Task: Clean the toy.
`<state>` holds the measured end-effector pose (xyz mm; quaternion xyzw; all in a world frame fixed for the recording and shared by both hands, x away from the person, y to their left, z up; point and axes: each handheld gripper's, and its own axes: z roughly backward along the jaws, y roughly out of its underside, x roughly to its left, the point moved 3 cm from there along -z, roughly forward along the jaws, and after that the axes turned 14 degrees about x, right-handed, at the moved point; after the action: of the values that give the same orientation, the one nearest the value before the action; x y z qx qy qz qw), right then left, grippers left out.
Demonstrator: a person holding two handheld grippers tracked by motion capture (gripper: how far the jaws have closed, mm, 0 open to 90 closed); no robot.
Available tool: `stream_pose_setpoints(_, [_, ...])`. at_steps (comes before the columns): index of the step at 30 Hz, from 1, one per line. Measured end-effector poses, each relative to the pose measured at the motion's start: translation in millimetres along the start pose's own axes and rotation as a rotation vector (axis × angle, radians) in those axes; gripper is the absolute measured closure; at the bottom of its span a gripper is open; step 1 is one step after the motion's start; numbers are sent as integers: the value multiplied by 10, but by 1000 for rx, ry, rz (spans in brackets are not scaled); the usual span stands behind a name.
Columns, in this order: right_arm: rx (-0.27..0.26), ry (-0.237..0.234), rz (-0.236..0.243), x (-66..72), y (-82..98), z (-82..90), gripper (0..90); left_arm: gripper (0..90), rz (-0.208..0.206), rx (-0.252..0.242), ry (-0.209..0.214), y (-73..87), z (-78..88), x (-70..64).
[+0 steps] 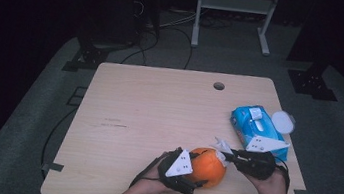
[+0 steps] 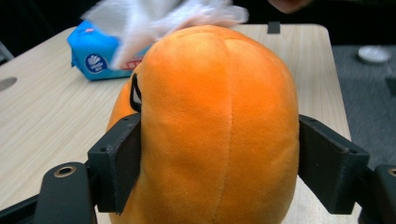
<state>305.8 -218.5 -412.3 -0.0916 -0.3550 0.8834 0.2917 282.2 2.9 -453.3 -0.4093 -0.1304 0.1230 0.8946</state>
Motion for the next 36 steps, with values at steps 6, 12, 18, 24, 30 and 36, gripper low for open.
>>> stream_pose_setpoints(6, [-42,-45,48,205,-129,10,799,210,75,-7,8,28,12,96])
stream_pose_setpoints(12, [-41,-77,112,363,-226,-15,799,217,87,-15,16,34,13,99])
stream_pose_setpoints(18, [-32,-27,35,105,-97,2,798,222,87,-16,21,32,11,114])
stream_pose_setpoints(24, [-38,-28,81,296,-170,-23,798,214,105,-16,25,43,0,139])
stream_pose_setpoints(30, [-33,-37,160,489,-270,-65,798,184,108,-29,40,40,6,156])
stream_pose_setpoints(36, [-39,-44,133,384,-219,-38,797,79,81,-43,93,105,7,254])
